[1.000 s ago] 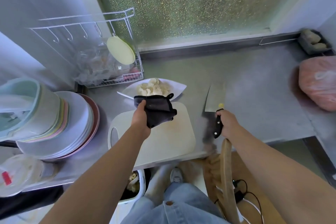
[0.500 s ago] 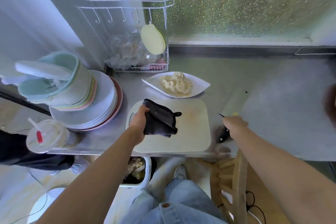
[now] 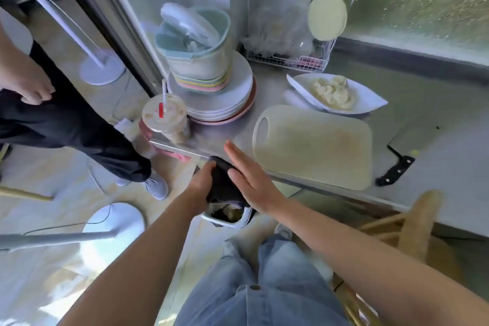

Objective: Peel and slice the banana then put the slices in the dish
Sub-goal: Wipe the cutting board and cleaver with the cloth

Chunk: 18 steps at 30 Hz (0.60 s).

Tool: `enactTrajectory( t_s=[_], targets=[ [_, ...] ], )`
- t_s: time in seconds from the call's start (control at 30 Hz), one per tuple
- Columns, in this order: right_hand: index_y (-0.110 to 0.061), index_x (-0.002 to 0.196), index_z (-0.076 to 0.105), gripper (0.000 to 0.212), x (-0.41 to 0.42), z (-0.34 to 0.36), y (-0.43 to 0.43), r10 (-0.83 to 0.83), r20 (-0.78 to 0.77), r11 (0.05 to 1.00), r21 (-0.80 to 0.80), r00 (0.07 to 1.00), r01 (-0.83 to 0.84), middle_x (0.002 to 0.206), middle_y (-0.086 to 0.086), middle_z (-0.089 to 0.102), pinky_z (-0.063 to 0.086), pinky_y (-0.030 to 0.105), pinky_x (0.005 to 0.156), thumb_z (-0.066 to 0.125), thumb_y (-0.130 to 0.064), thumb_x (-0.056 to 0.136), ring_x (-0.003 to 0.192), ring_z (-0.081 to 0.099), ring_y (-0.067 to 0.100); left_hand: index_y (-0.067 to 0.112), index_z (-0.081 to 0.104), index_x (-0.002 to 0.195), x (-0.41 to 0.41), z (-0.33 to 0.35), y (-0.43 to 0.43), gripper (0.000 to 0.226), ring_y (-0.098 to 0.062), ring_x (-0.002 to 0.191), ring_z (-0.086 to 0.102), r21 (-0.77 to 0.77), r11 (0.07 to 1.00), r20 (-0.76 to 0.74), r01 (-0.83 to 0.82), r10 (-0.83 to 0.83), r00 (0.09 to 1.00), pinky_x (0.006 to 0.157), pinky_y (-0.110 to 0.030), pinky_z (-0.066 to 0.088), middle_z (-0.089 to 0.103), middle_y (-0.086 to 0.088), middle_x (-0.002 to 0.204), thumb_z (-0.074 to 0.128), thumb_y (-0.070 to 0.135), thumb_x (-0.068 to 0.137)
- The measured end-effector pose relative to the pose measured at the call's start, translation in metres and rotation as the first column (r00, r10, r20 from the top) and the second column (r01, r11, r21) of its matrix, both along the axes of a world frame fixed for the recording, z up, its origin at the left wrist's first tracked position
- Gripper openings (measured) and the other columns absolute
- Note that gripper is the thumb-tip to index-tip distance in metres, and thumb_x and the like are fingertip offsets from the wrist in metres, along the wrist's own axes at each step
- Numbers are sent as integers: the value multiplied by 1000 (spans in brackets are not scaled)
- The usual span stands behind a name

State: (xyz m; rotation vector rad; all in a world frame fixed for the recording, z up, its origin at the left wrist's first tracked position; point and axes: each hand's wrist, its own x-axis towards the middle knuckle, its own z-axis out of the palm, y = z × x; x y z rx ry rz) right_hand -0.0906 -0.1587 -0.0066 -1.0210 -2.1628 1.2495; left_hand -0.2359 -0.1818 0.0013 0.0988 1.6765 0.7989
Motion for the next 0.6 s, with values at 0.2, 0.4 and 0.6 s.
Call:
enactTrajectory(
  t_s=[0.2, 0.4, 0.6],
  targets=[
    [-16, 145, 32, 47, -11, -60, -30, 19, 492, 945, -293, 870, 145, 156, 9, 22, 17, 35, 116, 19, -35, 104, 146, 13, 25, 16, 53, 94, -31, -8, -39, 23, -36, 102, 61, -39, 998, -67, -58, 55, 996, 95, -53, 49, 62, -15, 102, 49, 39, 92],
    [-34, 148, 24, 51, -30, -40, -52, 152, 171, 955, -277, 973, -101, 159, -7, 15, 10, 22, 118, 21, -48, 100, 145, 11, 3, 10, 58, 106, -44, -12, -48, 37, -34, 98, 64, -18, 999, -44, 31, -31, 999, 93, -51, 51, 65, -17, 104, 52, 42, 87],
    [-17, 149, 24, 51, -16, -25, -32, -38, 236, 871, -468, 971, 148, 154, -2, 26, 16, 21, 111, 33, -36, 102, 143, 20, 10, 16, 61, 89, -50, -8, -42, 27, -30, 94, 63, 27, 968, -121, 250, -245, 962, 87, -41, 50, 66, -10, 95, 55, 41, 92]
  ],
)
